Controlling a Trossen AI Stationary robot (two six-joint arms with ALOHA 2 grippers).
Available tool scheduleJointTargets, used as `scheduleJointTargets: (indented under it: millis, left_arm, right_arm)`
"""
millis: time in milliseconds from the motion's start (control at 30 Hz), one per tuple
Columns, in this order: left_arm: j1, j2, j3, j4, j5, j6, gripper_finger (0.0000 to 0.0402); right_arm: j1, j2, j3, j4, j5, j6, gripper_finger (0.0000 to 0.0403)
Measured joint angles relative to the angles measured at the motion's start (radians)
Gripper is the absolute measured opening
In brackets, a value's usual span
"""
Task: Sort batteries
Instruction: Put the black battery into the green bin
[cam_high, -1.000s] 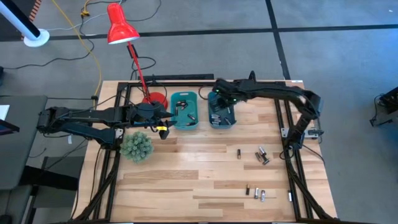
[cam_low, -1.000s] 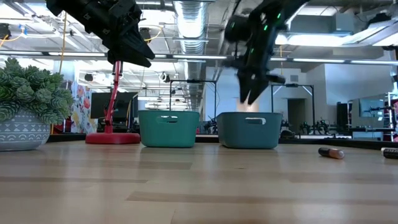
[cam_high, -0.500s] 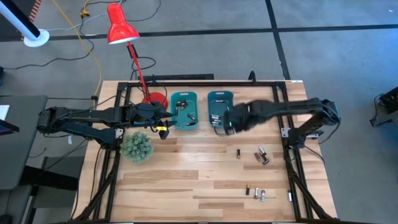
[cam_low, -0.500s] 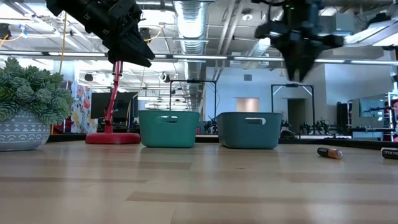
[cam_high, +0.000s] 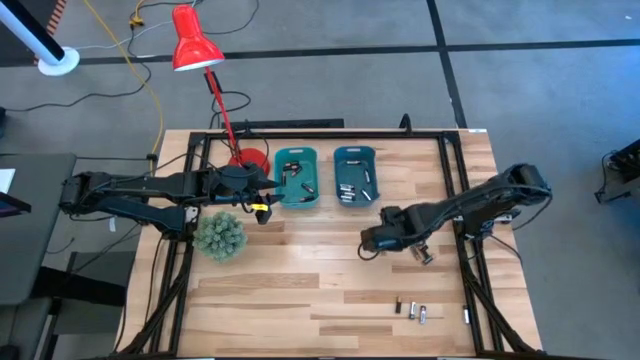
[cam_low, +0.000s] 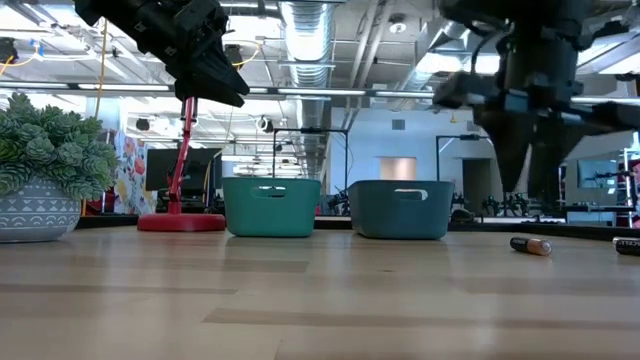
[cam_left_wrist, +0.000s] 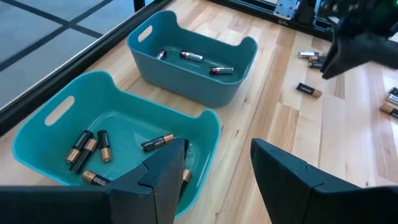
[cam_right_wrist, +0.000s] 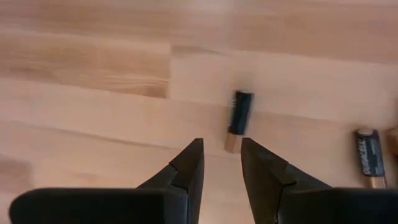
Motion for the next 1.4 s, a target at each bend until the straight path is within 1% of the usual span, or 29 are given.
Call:
scheduleJointTargets:
  millis: [167,300,500,633,733,833,900,933,1133,1300,1400]
  left_arm:
    - [0.0,0.0,0.0,0.0,0.0,0.0,0.0183]
    - [0.0,0.0,0.0,0.0,0.0,-0.006,0.0183]
    - [0.0,0.0,0.0,0.0,0.002,-0.036,0.0183]
    - [0.0,0.0,0.0,-0.001,0.002,-0.039,0.0183]
    - [0.0,0.0,0.0,-0.002,0.003,-0.041,0.0183]
    - [0.0,0.0,0.0,-0.002,0.009,-0.041,0.0183]
    - [0.0,0.0,0.0,-0.002,0.01,-0.041,0.0183]
    - [0.0,0.0,0.0,-0.002,0.01,-0.039,0.0183]
    - [0.0,0.0,0.0,-0.001,0.01,0.02,0.0183]
    - [0.0,0.0,0.0,-0.001,0.01,0.018,0.0183]
    - [0.0,0.0,0.0,-0.001,0.009,0.021,0.0183]
  right_arm:
    - [0.022,0.066,-0.005,0.001,0.0,0.044,0.0122]
    - [0.022,0.125,-0.005,0.046,-0.007,0.044,0.0122]
    - [0.021,0.216,-0.004,0.051,-0.013,0.044,0.0122]
    - [0.021,0.265,0.001,0.07,-0.02,0.01,0.0119]
    - [0.019,0.284,0.001,0.094,-0.035,-0.01,0.0097]
    - [0.02,0.286,0.007,0.093,-0.035,-0.012,0.0051]
    - [0.02,0.281,0.009,0.091,-0.038,-0.032,0.0022]
    - [0.02,0.276,0.008,0.09,-0.04,-0.044,0.0015]
    - [0.02,0.184,-0.002,0.086,-0.039,-0.054,0.0016]
    - [0.013,0.066,0.001,0.05,-0.003,-0.061,0.0016]
    - [0.005,0.005,0.0,0.035,0.048,-0.106,0.0016]
